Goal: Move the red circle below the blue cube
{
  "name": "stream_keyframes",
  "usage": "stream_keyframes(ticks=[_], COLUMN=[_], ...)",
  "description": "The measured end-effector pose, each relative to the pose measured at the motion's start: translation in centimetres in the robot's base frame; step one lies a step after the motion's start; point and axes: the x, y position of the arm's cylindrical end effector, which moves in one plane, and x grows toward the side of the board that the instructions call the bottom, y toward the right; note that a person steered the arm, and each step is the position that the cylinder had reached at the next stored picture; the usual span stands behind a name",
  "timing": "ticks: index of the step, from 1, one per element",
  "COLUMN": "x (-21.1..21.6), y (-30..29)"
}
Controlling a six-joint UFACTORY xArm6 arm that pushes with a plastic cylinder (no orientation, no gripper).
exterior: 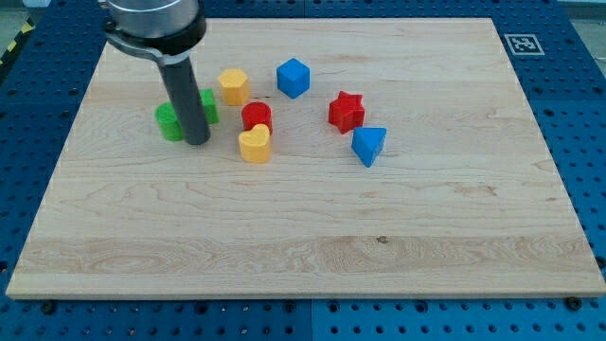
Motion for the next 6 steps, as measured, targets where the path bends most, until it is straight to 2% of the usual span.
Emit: stream_keyframes(ticks=[3, 5, 6], x=[-1.0, -0.8, -0.8], y=[12.8, 13.3, 10.2])
